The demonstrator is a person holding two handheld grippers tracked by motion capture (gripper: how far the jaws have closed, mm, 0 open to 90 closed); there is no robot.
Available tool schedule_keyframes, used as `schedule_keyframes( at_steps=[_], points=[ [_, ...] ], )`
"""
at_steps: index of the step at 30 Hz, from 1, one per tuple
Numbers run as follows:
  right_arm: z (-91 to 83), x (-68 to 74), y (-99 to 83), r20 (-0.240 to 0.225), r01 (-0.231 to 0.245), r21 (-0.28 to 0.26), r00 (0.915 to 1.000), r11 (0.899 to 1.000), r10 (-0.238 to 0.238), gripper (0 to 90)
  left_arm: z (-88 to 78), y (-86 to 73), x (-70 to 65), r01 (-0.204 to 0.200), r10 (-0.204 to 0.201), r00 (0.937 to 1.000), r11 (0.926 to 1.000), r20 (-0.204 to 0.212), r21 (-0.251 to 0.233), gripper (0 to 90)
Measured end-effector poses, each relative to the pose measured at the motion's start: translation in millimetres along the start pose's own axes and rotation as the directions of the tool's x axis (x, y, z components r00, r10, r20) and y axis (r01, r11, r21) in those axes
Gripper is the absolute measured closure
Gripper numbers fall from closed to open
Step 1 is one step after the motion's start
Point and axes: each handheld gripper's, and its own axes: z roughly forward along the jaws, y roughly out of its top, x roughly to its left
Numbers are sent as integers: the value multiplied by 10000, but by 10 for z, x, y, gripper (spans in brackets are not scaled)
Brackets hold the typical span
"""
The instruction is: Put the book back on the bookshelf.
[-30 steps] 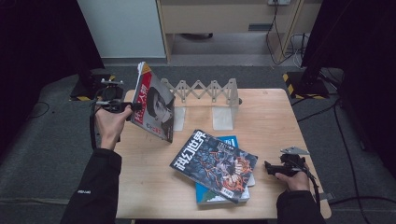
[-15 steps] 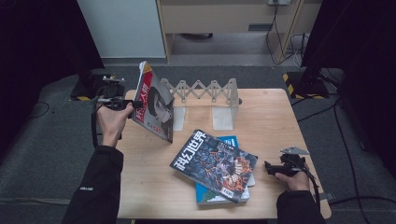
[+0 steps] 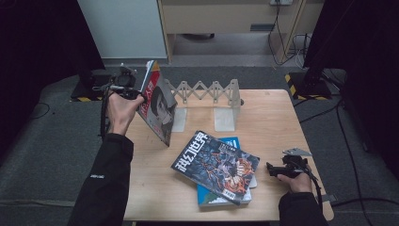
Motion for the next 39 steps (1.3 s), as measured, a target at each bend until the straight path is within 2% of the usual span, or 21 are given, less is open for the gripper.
schedule_keyframes(
  at_steps=[3, 8, 10, 12, 14, 17, 18, 21, 26, 28, 31, 35, 39],
  points=[
    [1, 0, 0, 17, -10, -19, 10000, 10000, 10, 4, 5, 4, 1, 34, -34, 10000, 10000, 82, -17, 854],
    [0, 2, 0, 16, -29, -6, 10000, 10000, 29, 4, -8, -55, 35, 138, -98, 9979, 9979, 633, -631, 806],
    [0, 0, 0, 12, -3, -1, 10000, 10000, 3, 4, 18, -84, 41, -27, 69, 9984, 9972, 566, -744, 796],
    [2, 5, 1, 18, -79, -26, 10000, 10000, 79, 4, 58, -122, 47, -21, 108, 9974, 9928, 719, -1200, 776],
    [2, 4, 1, 27, -69, -23, 10000, 10000, 69, 4, 86, -142, 42, -74, 170, 9975, 9905, 686, -1373, 774],
    [1, 0, 0, 19, 3, 2, 10000, 10000, -3, 4, 109, -174, 31, 199, -26, 9950, 9848, 995, -1728, 758],
    [1, 0, 0, 9, 7, 2, 10000, 10000, -7, 4, 111, -187, 26, 152, 38, 9951, 9816, 986, -1906, 754],
    [1, 0, 0, 7, -3, 0, 10000, 10000, 3, 4, 131, -222, 0, -60, 246, 9968, 9722, 763, -2343, 765],
    [1, 1, 0, 10, -17, 0, 10000, 10000, 17, 4, 144, -254, -48, -396, 382, 9992, 9576, -104, -2852, 848],
    [1, 0, 0, 18, -3, 1, 10000, 10000, 3, 4, 151, -264, -67, -441, 378, 9989, 9516, -266, -3042, 857],
    [0, 0, 3, -16, 10, 33, 10000, 10000, -10, 4, 167, -278, -97, -444, 248, 9978, 9385, -613, -3424, 860],
    [2, 3, 5, -35, -15, 47, 10000, 10000, 15, 4, 186, -271, -108, -365, 45, 9965, 9230, -840, -3829, 861],
    [6, 10, 7, -17, -73, 28, 10000, 10000, 73, 4, 210, -273, -145, -627, 149, 9932, 9039, -1152, -4232, 861]
  ],
)
